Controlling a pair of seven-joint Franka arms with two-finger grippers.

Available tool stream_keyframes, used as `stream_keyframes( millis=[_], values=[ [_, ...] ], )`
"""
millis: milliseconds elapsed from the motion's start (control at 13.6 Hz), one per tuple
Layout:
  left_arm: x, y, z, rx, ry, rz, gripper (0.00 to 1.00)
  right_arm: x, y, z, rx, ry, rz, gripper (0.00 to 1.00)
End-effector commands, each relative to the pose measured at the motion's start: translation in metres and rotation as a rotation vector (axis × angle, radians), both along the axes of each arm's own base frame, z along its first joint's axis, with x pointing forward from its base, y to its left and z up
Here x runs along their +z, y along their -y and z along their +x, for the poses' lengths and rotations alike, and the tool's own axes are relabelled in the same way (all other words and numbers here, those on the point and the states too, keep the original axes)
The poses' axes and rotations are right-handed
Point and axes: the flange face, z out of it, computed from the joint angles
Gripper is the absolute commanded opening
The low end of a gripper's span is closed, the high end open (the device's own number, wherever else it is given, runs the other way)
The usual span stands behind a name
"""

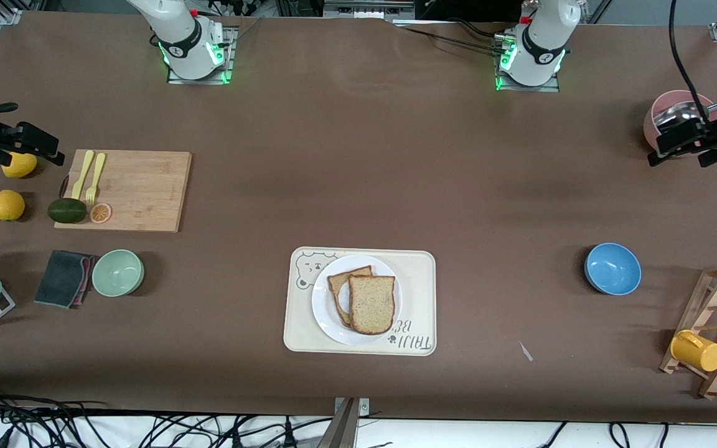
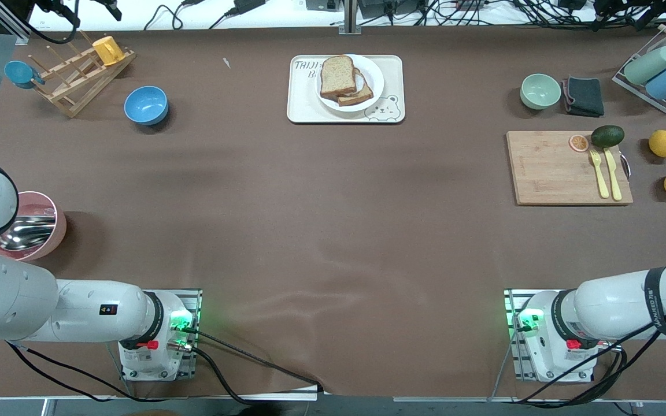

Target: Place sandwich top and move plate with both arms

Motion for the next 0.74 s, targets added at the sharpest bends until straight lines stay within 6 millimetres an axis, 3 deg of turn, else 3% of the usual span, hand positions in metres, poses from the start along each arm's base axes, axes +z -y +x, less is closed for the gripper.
stream_keyframes(
  millis=[0,368,663],
  values=[
    [-0.003,0.024,0.008,-0.057,-0.015,0.132,1.00,0.004,-0.001,-0.003,-0.010,0.006,-0.003,1.00],
    [0.007,0.026,0.007,-0.166,0.008,0.131,1.00,0.004,0.000,-0.003,-0.002,0.006,-0.009,1.00],
    [0.017,0.014,0.018,-0.155,0.101,0.052,1.00,0.004,0.000,-0.002,0.007,0.009,-0.019,1.00]
  ],
)
